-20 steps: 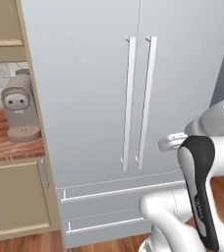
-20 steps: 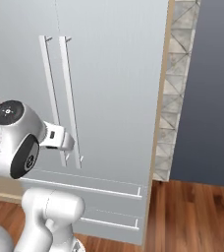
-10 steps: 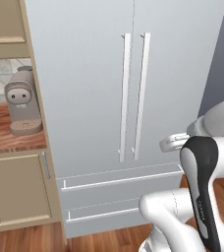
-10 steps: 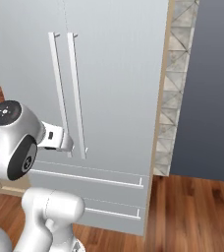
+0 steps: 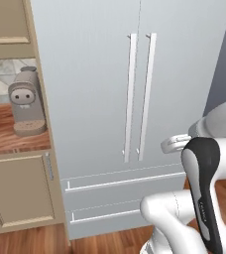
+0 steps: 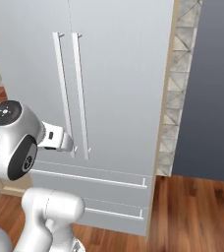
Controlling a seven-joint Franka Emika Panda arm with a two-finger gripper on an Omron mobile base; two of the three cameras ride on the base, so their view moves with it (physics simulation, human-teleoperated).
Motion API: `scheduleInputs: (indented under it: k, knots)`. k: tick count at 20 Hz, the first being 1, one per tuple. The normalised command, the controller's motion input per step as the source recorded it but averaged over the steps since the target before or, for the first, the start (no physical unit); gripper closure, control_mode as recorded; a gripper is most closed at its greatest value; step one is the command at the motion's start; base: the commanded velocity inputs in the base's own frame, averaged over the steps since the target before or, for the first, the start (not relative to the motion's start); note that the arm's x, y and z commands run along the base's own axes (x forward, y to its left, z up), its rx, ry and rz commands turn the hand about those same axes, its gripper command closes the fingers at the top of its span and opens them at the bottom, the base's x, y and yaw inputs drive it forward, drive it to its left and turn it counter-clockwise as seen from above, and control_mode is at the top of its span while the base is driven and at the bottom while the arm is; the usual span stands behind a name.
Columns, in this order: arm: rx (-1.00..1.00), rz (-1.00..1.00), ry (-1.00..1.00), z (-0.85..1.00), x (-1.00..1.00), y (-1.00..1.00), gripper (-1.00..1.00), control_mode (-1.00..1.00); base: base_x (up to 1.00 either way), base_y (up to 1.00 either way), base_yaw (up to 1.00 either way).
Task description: Take the cupcake and cake from the fridge and place them on the empty tray on the dining counter.
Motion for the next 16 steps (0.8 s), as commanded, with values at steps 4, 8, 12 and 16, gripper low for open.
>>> scheduleInputs:
  k: [4, 8, 12, 16]
  knots:
    - [0.0, 0.0, 0.0, 0.0, 0.0, 0.0, -1.0, 1.0, -0.02, 0.22, 0.0]
    - [0.0, 0.0, 0.0, 0.0, 0.0, 0.0, -1.0, 1.0, -0.05, 0.19, 0.0]
    - [0.0, 0.0, 0.0, 0.0, 0.0, 0.0, -1.0, 1.0, -0.07, 0.16, 0.0]
    - [-0.04, 0.0, -0.1, -0.07, 0.07, 0.01, -1.0, -1.0, 0.0, 0.0, 0.0]
